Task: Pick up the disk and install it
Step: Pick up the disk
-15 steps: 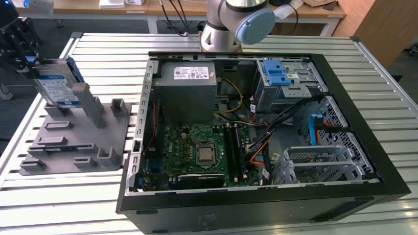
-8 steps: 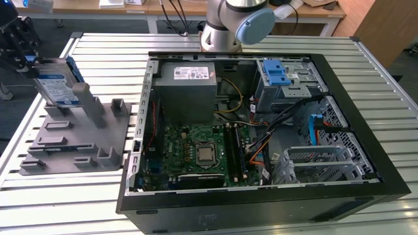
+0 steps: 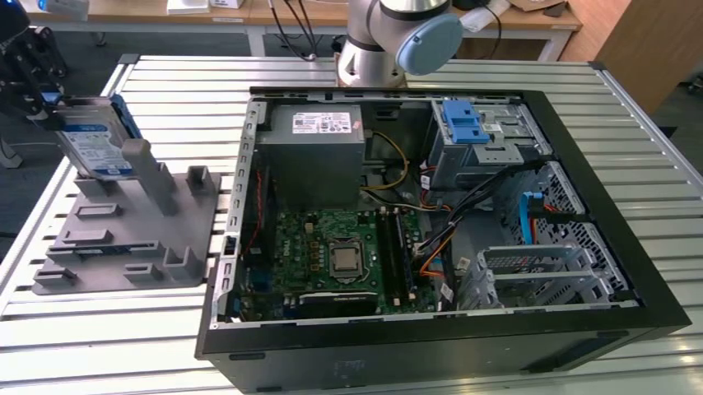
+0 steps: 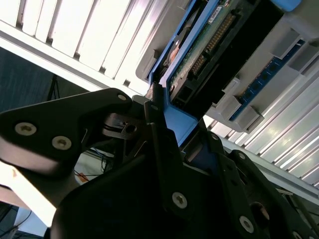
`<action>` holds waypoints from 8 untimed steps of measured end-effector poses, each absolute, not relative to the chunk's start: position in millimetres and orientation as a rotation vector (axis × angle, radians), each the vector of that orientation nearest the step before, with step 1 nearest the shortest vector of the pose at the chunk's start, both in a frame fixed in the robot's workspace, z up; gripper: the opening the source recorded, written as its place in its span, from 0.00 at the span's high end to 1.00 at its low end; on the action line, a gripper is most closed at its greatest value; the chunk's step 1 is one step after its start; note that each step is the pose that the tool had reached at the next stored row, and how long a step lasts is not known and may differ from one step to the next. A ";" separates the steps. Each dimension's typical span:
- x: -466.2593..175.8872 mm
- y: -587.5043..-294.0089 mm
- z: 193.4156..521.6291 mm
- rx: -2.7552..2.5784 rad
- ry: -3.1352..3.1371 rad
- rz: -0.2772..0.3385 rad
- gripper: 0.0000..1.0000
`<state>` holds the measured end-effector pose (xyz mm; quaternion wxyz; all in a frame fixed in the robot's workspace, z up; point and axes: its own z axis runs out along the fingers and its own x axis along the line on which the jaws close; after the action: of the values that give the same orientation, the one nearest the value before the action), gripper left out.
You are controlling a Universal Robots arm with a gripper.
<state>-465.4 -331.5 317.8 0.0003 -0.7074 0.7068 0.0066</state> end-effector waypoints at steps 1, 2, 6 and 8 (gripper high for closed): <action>-465.4 -331.5 320.7 -2.222 2.220 0.021 0.64; -465.4 -331.5 322.4 -2.222 2.220 0.021 0.64; -465.4 -331.5 323.2 -2.222 2.220 0.021 0.64; -465.4 -331.5 323.7 -2.222 2.220 0.021 0.64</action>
<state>-465.4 -331.5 323.7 0.0003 -0.7074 0.7068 0.0067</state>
